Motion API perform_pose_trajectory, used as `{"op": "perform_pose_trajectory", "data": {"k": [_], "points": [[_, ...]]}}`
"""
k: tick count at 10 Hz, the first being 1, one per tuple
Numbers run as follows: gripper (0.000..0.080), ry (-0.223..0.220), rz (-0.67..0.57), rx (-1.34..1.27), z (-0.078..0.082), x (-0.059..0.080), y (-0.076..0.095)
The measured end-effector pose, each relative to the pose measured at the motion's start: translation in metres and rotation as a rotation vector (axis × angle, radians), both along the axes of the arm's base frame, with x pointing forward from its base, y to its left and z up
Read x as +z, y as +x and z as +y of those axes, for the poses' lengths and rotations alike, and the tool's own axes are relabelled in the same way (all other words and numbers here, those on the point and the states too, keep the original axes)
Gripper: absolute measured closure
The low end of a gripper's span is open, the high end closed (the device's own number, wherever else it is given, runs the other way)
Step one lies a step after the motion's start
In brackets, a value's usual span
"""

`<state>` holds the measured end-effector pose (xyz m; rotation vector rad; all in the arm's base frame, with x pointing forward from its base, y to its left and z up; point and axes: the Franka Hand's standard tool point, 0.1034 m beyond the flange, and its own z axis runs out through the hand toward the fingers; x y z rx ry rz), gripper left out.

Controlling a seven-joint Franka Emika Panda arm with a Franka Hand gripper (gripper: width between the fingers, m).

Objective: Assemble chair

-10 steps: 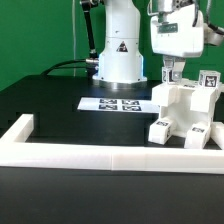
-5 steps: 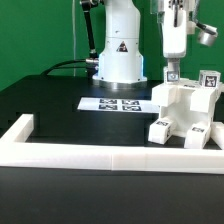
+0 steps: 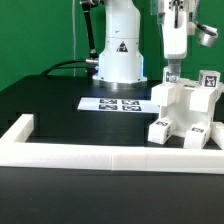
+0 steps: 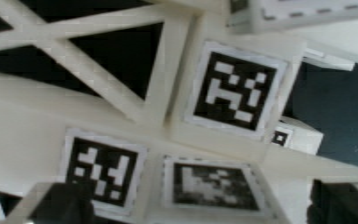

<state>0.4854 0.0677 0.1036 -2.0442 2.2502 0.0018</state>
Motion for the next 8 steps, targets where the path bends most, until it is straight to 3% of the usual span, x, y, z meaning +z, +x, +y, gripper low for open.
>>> {"op": "perform_pose_trajectory", "data": {"k": [8], "points": [[0.015,-0.071,-0.044,0.764,-0.0012,-0.0014,0.0019]]}}
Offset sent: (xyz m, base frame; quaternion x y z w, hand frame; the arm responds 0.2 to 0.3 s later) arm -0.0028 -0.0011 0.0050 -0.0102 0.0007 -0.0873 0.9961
